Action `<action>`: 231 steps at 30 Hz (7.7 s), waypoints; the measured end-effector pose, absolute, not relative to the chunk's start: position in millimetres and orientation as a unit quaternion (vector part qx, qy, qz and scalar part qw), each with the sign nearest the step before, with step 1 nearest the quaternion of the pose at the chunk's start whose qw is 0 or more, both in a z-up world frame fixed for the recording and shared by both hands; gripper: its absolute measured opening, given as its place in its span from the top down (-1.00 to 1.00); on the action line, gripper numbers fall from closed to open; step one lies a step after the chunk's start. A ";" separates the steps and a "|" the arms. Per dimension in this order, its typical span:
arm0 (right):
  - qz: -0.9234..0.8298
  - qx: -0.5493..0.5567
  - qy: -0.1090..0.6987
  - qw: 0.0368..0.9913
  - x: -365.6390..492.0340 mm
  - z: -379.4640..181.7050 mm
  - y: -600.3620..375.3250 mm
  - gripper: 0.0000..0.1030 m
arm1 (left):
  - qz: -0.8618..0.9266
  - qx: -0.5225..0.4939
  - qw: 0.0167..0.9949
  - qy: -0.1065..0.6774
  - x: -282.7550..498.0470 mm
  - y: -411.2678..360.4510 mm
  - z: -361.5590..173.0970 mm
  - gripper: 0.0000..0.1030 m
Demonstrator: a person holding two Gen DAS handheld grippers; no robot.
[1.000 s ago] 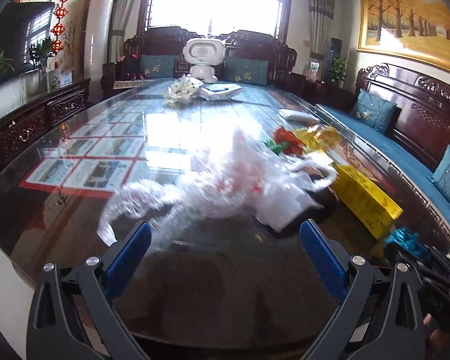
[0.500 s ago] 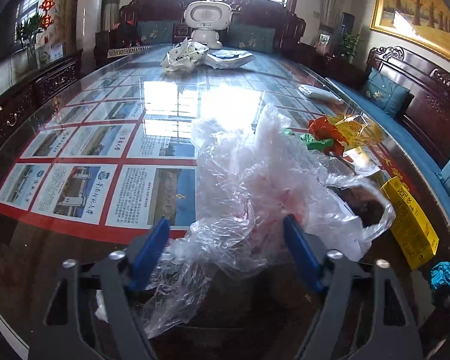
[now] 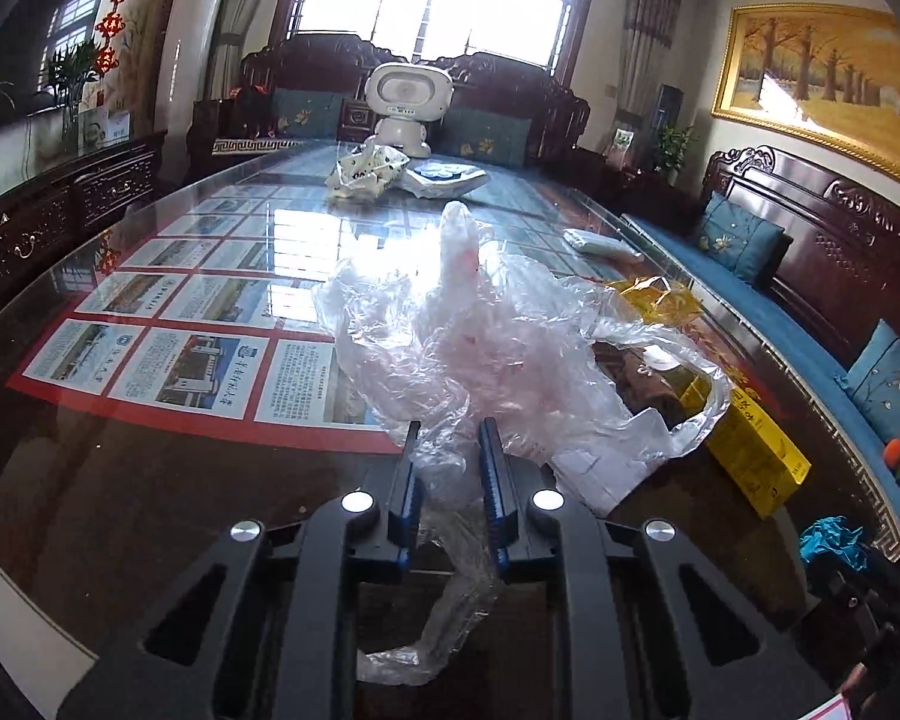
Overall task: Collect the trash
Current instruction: 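Grasp the clear plastic bag with the left tool while the right tool grasps the teal cloth, then carry the plastic bag and teal cloth to the yellow bin and release both, then grasp the white paper box with the left tool while the right tool grasps the yellow milk carton, then carry the paper box and yellow carton to the yellow bin and release both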
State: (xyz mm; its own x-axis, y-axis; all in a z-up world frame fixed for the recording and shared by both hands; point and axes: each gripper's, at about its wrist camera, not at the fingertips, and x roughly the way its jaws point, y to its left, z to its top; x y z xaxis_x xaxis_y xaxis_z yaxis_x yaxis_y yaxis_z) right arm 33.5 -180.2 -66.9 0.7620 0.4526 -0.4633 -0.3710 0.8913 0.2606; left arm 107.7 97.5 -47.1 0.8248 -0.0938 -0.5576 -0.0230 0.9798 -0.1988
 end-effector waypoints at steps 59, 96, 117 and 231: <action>0.226 0.044 0.443 0.866 -153.1 -164.5 -222.3 -0.04 | -0.193 0.056 0.817 0.540 -99.2 -41.0 -205.4 -0.62; 0.205 0.011 0.167 0.965 -31.2 -27.3 -208.6 -0.84 | -0.050 -0.031 0.957 0.284 48.9 5.5 -38.1 -0.92; 0.196 0.023 0.328 0.924 116.6 -59.0 -195.1 -0.65 | -0.042 -0.032 0.928 0.370 153.8 16.6 -77.7 -0.92; 0.226 0.027 0.448 0.864 -146.0 -121.4 -235.6 0.13 | -0.300 0.097 0.782 0.537 -101.4 -61.7 -181.9 -0.82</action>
State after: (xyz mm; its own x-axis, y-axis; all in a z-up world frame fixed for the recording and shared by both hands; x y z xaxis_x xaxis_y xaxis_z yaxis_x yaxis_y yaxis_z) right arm -146.0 -235.6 -121.4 0.4960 0.4144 -0.7631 -0.3663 0.8966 0.2488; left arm -101.4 -61.7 -181.9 0.2428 -0.3655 -0.8986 0.5731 0.8014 -0.1711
